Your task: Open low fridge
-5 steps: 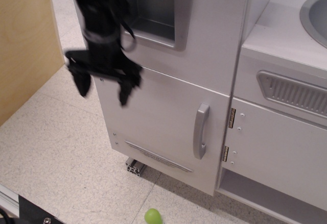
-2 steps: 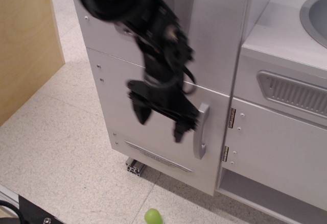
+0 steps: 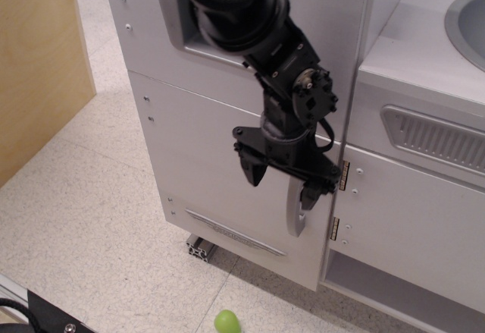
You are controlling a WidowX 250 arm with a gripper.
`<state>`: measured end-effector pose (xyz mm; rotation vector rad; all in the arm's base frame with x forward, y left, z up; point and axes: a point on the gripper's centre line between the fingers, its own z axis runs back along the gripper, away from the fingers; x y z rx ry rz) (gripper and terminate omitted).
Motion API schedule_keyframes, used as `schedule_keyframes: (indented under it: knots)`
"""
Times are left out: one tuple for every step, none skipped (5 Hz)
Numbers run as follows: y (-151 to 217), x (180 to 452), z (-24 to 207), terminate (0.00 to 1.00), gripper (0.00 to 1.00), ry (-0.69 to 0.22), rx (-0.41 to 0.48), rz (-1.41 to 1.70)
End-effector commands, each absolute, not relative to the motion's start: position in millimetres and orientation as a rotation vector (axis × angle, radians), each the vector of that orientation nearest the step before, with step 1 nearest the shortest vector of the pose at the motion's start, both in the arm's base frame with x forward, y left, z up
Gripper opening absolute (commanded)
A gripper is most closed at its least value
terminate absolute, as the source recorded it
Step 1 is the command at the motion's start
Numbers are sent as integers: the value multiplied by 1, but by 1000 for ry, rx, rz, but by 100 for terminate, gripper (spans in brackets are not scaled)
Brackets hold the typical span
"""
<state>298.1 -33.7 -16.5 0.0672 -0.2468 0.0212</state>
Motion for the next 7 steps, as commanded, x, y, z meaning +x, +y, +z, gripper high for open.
schedule_keyframes:
  knots:
    - [-26,321,-15,0,100,-317,88,41]
    - [-25,320,-15,0,0,-331,58,29]
    - [-24,321,-15,0,0,-345,55,42]
    - [-21,312,-15,0,0,-323,48,35]
    - [-13,288,-12,0,0,-319,63,-15]
    - [-1,266,-7,0,0,-313,76,-66]
    - [12,248,8,0,100,-281,75,-82]
